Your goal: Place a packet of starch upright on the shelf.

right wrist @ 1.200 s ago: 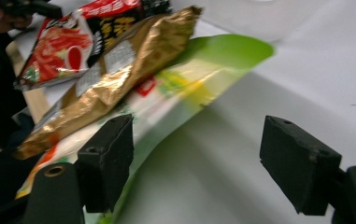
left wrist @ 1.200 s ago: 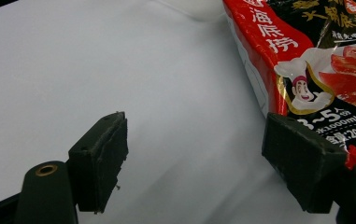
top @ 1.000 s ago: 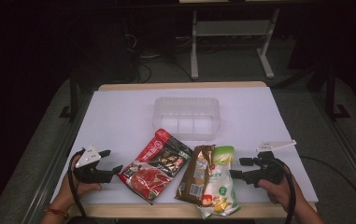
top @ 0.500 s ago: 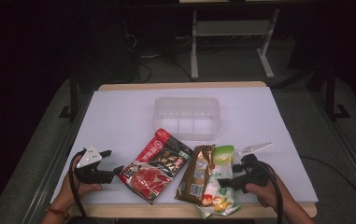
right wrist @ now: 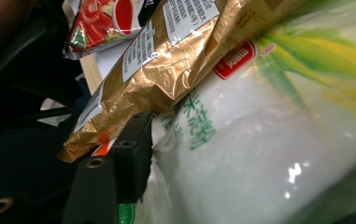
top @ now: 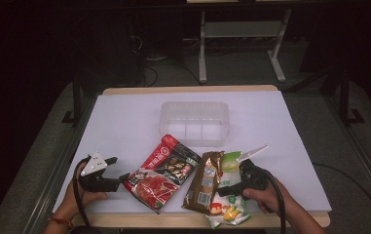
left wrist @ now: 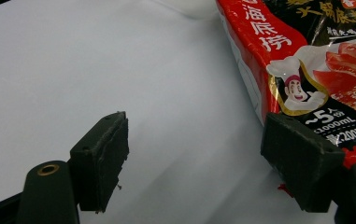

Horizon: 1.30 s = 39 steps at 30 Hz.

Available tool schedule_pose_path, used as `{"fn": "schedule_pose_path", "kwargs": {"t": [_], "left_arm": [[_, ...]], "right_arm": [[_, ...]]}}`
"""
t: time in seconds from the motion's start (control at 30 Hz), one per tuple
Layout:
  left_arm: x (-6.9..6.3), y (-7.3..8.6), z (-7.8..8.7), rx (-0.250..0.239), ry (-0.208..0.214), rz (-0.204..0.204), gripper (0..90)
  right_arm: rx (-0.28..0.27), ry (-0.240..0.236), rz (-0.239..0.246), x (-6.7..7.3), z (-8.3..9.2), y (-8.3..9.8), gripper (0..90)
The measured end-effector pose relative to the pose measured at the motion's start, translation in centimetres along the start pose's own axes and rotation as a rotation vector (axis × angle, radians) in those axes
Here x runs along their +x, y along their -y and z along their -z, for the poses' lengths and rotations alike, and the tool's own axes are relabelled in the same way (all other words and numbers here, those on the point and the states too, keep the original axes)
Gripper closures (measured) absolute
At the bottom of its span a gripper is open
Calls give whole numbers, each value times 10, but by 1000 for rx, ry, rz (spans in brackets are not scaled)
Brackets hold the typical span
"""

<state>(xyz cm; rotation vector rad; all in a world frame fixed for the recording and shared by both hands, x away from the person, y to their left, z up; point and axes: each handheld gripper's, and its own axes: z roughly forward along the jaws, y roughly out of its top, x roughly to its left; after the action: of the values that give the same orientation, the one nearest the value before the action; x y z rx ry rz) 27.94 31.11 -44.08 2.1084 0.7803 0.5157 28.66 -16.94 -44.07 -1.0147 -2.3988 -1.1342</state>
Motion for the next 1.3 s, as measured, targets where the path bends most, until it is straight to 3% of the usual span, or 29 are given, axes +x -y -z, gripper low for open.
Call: {"fn": "schedule_pose_path", "kwargs": {"t": [0.2,0.33,0.53,0.87,0.93,1.2,1.3], "left_arm": [[0,0,0,2,0,-2,227],[0,0,-1,2,0,1,227],[0,0,-1,1,1,0,230],[1,0,-1,2,3,2,230],[0,0,0,2,1,-1,230],[1,0,-1,2,4,3,230],[1,0,-1,3,6,8,230]], "right_arm": [[-14,-39,-20,-5,4,3,611],[-25,-43,-14,-5,5,4,640],[-36,-7,30,3,6,4,700],[-71,7,79,13,12,7,777],[-89,25,108,21,18,6,797],[-145,63,146,29,30,3,822],[-199,101,163,33,41,0,835]]}}
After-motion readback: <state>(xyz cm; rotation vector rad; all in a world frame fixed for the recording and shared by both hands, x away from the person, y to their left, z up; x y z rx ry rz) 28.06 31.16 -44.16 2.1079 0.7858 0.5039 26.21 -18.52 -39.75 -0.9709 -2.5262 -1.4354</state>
